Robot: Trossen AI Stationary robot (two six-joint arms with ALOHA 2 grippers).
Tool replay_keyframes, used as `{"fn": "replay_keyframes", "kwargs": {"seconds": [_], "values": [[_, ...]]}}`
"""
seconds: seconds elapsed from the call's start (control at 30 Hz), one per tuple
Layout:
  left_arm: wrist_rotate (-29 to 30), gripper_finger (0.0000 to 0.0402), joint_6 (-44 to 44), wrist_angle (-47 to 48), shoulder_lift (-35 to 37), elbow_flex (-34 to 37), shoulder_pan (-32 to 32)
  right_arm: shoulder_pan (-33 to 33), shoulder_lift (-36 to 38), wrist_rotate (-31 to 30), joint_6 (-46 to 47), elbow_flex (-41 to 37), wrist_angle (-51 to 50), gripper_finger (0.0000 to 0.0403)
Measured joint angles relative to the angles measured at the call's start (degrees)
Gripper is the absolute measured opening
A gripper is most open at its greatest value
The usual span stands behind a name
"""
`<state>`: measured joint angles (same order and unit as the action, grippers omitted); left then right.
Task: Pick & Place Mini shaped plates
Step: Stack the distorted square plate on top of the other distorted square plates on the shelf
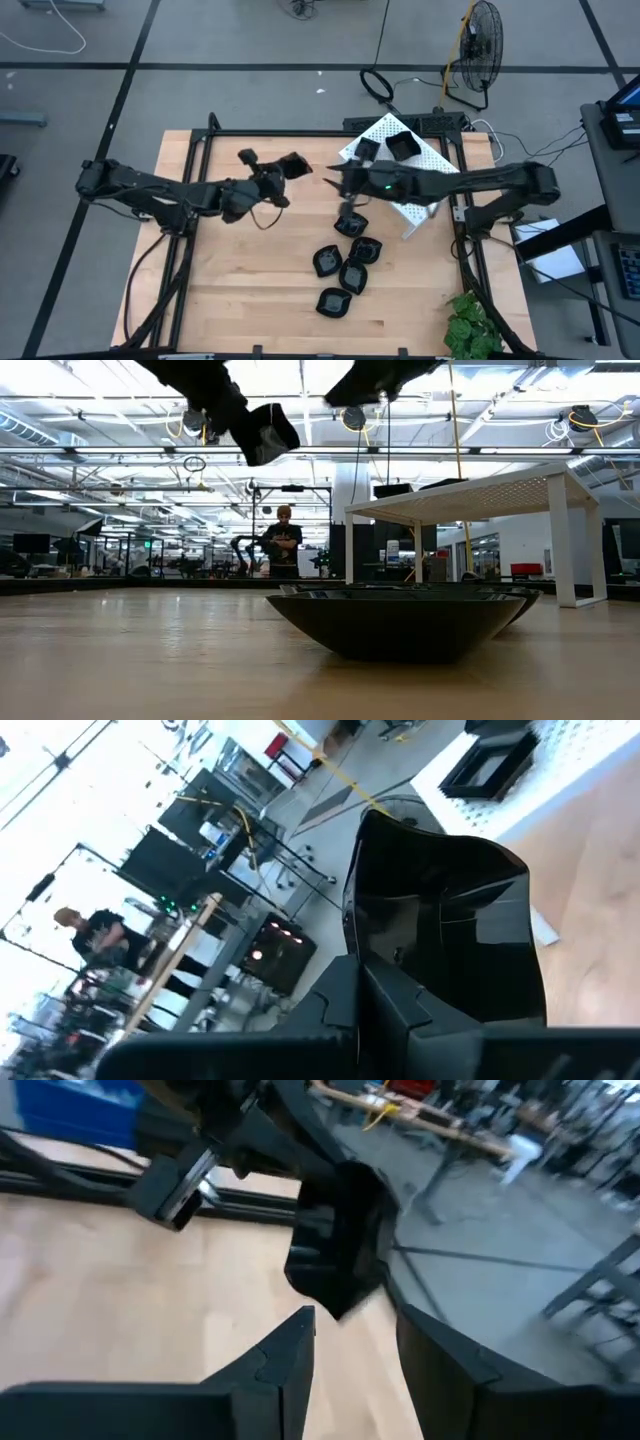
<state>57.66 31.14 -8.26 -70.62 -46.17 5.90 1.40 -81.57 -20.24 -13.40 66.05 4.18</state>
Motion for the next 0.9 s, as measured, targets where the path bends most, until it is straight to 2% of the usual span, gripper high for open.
{"fn": "replay_keyframes", "kwargs": {"seconds": [0.17, 0.27, 0.63, 0.77, 0.9], "values": [[-5.68, 0.0005, 5.62, -2.99, -0.43, 0.00, -1.77, 0.61, -7.45, -2.28, -4.26, -0.01, 11.90, 0.0130], [-6.15, 0.0006, 6.94, -2.97, -0.47, 0.00, -1.80, 1.49, -10.08, -2.27, -5.83, -0.01, 15.34, 0.0130], [-6.36, 0.0004, 9.27, -3.53, -0.46, 0.00, -2.13, 1.97, -12.12, -2.37, -5.34, 0.01, 19.72, 0.0126], [-6.77, 0.0015, 9.94, -5.24, -0.45, 0.00, -1.97, 1.97, -12.12, -4.03, -5.32, 0.02, 20.49, 0.0103], [-7.13, 0.0012, 10.77, -5.28, -0.45, 0.00, -1.19, 1.97, -12.12, -5.31, -5.78, 0.02, 20.74, 0.0061]]}}
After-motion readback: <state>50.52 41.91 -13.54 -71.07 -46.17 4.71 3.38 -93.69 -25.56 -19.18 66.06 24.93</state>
